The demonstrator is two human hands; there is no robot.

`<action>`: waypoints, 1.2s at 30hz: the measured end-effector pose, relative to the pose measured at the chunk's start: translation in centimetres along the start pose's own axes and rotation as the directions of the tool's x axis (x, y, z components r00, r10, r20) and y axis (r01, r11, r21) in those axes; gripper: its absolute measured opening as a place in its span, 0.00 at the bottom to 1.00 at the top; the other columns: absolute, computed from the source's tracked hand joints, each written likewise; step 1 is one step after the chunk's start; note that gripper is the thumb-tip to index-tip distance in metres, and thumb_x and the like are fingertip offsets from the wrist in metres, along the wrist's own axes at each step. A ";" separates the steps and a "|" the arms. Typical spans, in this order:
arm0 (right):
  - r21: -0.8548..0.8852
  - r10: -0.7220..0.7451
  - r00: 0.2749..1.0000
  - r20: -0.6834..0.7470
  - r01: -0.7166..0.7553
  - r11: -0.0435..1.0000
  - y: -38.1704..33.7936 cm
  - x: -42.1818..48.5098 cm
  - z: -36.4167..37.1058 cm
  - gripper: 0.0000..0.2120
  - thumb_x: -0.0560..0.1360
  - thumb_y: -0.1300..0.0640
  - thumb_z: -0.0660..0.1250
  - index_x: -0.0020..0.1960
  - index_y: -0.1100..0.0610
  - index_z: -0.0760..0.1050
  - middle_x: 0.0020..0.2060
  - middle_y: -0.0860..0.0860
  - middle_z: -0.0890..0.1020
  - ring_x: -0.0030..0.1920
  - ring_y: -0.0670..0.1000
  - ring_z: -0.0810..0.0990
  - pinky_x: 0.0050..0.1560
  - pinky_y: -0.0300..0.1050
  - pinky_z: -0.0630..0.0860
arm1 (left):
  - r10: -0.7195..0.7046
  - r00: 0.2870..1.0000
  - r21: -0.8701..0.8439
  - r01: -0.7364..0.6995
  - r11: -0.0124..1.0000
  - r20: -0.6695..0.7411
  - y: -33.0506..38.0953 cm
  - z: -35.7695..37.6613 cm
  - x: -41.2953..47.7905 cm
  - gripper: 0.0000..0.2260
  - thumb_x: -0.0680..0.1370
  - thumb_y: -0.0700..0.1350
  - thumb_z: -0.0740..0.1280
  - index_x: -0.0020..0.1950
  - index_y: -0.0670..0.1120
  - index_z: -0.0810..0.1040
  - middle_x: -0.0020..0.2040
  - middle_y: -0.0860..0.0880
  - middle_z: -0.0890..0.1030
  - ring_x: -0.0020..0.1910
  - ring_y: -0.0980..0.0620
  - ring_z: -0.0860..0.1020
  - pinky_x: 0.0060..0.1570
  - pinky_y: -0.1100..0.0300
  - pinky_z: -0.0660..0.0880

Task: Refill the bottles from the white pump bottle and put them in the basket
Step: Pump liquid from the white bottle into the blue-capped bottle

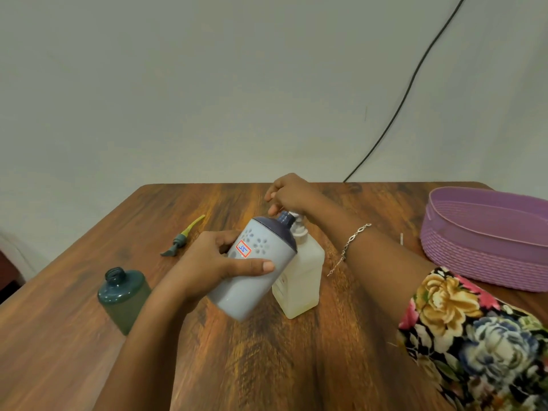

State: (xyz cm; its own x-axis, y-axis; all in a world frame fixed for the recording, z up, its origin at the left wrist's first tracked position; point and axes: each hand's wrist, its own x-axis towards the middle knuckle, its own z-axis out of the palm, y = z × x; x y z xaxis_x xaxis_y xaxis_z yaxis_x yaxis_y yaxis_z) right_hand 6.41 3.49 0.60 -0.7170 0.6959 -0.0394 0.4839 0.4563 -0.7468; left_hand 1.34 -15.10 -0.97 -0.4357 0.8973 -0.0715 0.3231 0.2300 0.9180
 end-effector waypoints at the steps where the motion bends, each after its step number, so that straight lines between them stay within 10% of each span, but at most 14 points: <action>1: 0.068 -0.013 1.000 0.003 0.013 0.998 -0.2 -0.3 -0.4 0.10 0.75 0.70 0.60 0.51 0.63 0.78 0.35 0.53 0.80 0.42 0.52 0.79 0.50 0.46 0.74 | 0.007 1.000 -0.005 -0.007 1.000 0.001 0.2 -0.1 -0.1 0.31 0.48 0.59 0.74 0.47 0.45 0.83 0.38 0.49 0.85 0.34 0.54 0.83 0.31 0.65 0.78; 12: -0.166 0.075 0.989 0.128 -0.053 0.985 -0.6 -0.5 0.3 0.13 0.76 0.66 0.60 0.56 0.68 0.78 0.54 0.62 0.80 0.40 0.54 0.74 0.34 0.42 0.69 | -0.027 1.000 -0.005 0.027 1.000 0.003 -0.5 0.0 0.1 0.27 0.53 0.55 0.78 0.47 0.44 0.83 0.40 0.47 0.85 0.37 0.51 0.83 0.34 0.61 0.78; 16: -0.176 0.115 0.989 0.096 -0.097 0.980 -0.4 -0.3 0.4 0.13 0.76 0.66 0.60 0.56 0.68 0.78 0.52 0.62 0.80 0.30 0.50 0.70 0.28 0.40 0.66 | -0.034 0.999 -0.032 0.034 0.999 -0.003 -0.5 0.1 0.4 0.24 0.55 0.50 0.77 0.48 0.41 0.83 0.39 0.46 0.85 0.34 0.53 0.83 0.32 0.63 0.78; 21: -0.136 0.086 0.991 0.101 -0.072 0.988 -2.0 -0.3 -1.0 0.10 0.76 0.67 0.62 0.56 0.69 0.77 0.50 0.61 0.79 0.45 0.54 0.75 0.36 0.43 0.71 | -0.003 1.000 -0.022 0.003 1.000 -0.009 0.5 -0.4 0.2 0.26 0.51 0.54 0.77 0.45 0.44 0.82 0.38 0.48 0.85 0.34 0.53 0.83 0.32 0.64 0.78; 26: -0.336 0.136 0.991 -0.004 -0.129 0.933 -1.4 -0.2 -0.7 0.10 0.77 0.64 0.61 0.37 0.63 0.72 0.32 0.55 0.76 0.28 0.52 0.73 0.28 0.43 0.68 | 0.003 1.000 -0.013 -0.003 1.000 -0.003 0.5 -0.3 0.1 0.31 0.48 0.58 0.75 0.46 0.43 0.82 0.38 0.48 0.85 0.34 0.53 0.83 0.31 0.64 0.78; 36: -0.396 -0.038 0.981 -0.190 -0.041 0.917 -0.2 -0.3 0.5 0.11 0.76 0.63 0.59 0.56 0.59 0.75 0.52 0.56 0.80 0.50 0.57 0.78 0.43 0.44 0.68 | -0.005 1.000 -0.025 0.005 1.000 0.002 -0.6 0.0 0.1 0.27 0.53 0.55 0.78 0.47 0.43 0.82 0.39 0.48 0.85 0.35 0.52 0.83 0.32 0.64 0.78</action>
State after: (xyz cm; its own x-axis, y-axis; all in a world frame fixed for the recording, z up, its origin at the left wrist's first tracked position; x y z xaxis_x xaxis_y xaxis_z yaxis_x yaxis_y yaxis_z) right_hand 6.22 2.92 0.41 -0.6265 0.7708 0.1157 0.6722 0.6094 -0.4205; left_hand 1.12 -15.15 -1.55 -0.4351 0.8971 -0.0766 0.3002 0.2247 0.9270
